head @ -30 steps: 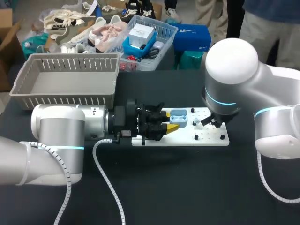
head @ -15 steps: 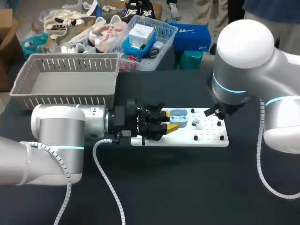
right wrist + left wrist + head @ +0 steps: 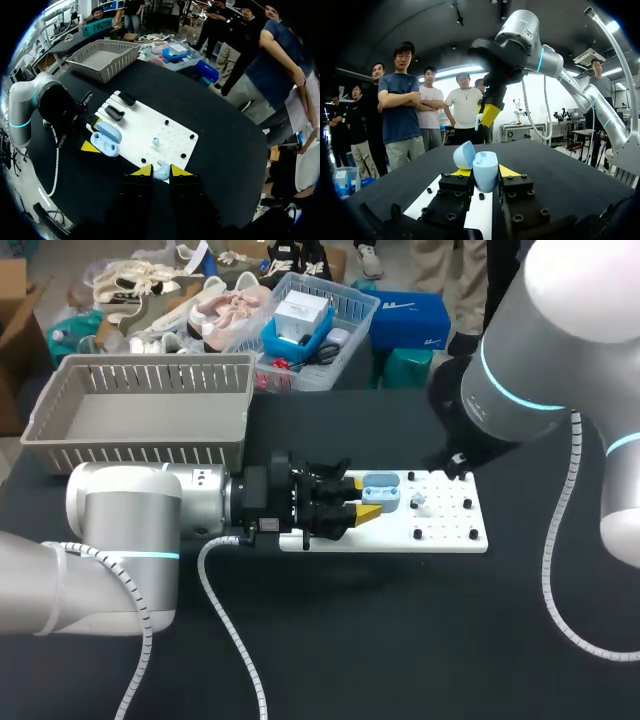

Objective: Pick up each earbud case from the left stands, insert the matching earbuds, close the lid, and place the case in the box.

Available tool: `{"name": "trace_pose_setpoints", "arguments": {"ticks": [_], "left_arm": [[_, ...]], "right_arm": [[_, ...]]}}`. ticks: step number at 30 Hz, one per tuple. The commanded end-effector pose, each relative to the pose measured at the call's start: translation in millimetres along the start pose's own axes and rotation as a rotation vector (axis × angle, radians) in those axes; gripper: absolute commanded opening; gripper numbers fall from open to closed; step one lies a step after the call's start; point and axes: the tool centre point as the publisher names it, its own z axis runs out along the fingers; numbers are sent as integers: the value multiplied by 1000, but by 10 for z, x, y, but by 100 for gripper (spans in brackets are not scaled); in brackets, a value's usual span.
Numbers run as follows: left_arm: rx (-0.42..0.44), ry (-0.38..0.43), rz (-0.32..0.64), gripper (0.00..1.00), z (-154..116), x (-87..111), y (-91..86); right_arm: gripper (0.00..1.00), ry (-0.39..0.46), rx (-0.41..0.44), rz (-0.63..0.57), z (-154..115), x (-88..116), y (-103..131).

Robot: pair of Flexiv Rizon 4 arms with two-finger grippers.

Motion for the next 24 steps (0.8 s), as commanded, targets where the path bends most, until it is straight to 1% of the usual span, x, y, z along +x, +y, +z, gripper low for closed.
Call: {"name": "trace_pose_setpoints", "arguments": {"ticks": [1,7,10,12,14,24], "left_arm": [[-1,-1,1,0,6,7,3],[-1,-1,1,0,6,7,3],[-1,-1,1,0,6,7,3],[-1,-1,1,0,6,7,3],[-1,-1,1,0,6,7,3],[-1,-1,1,0,6,7,3]], "right_arm": [[0,6,-8,-8,-318,39,138],[0,27,-27,-11,-449,38,393],[0,40,-40,-6,-456,41,528],[0,50,-66,5,-451,44,630],[0,57,-66,11,-433,48,690],[0,58,-67,16,-426,48,715]]}}
